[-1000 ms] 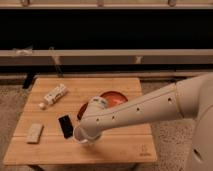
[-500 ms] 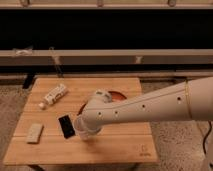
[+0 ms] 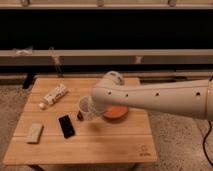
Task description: Place the ceramic cup in the ceramic bowl
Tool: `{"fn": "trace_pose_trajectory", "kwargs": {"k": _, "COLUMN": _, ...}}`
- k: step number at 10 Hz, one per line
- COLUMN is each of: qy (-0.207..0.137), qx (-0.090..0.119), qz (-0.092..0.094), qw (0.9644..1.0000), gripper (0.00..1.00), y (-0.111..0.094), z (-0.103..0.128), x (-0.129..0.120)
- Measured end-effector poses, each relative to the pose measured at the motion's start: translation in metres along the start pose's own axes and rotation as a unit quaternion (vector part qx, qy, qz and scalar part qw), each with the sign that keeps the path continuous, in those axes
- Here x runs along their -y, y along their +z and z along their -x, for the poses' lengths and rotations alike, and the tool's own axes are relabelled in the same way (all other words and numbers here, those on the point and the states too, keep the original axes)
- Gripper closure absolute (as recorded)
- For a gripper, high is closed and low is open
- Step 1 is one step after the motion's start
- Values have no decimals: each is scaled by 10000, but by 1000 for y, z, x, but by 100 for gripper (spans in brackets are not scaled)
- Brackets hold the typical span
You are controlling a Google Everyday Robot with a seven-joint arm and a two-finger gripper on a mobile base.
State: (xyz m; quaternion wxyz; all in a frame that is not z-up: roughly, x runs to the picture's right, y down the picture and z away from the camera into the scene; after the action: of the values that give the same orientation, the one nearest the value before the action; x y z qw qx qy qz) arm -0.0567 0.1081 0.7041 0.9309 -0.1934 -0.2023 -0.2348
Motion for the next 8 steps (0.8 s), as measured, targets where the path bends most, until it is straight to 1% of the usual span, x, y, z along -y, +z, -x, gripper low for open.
{"fn": "trace_pose_trajectory", "kwargs": {"k": 1, "qy": 131, "qx": -62, "qz": -97, "qw": 9998, "gripper": 100, "y": -4, "z": -27, "x": 16}}
{"fn": "trace_pose_trajectory", "kwargs": {"k": 3, "qy": 369, "qx": -166, "qz": -199, "qw": 9990, "gripper": 100, "y": -8, "z": -69, "x": 39}}
{"fn": "trace_pose_trajectory", "kwargs": {"k": 4, "qy": 461, "qx": -200, "qz": -228, "qw": 9985, "gripper": 100, "y": -8, "z": -81, "x": 46}}
{"fn": "trace_pose_trajectory", "kwargs": {"k": 5, "qy": 619, "qx": -257, "qz": -253, "qw": 9974, "gripper": 100, "y": -8, "z": -98, "x": 50}}
{"fn": "trace_pose_trajectory", "kwargs": {"k": 7, "qy": 781, "qx": -334, "qz": -214, "qw": 9962, "gripper": 100, "y": -3, "z": -114, "x": 48}}
{"fn": "trace_pose_trajectory", "kwargs": {"k": 8, "qy": 861, "qx": -340, "qz": -133, "qw": 9956, "gripper": 100, "y": 7, "z": -116, "x": 43}}
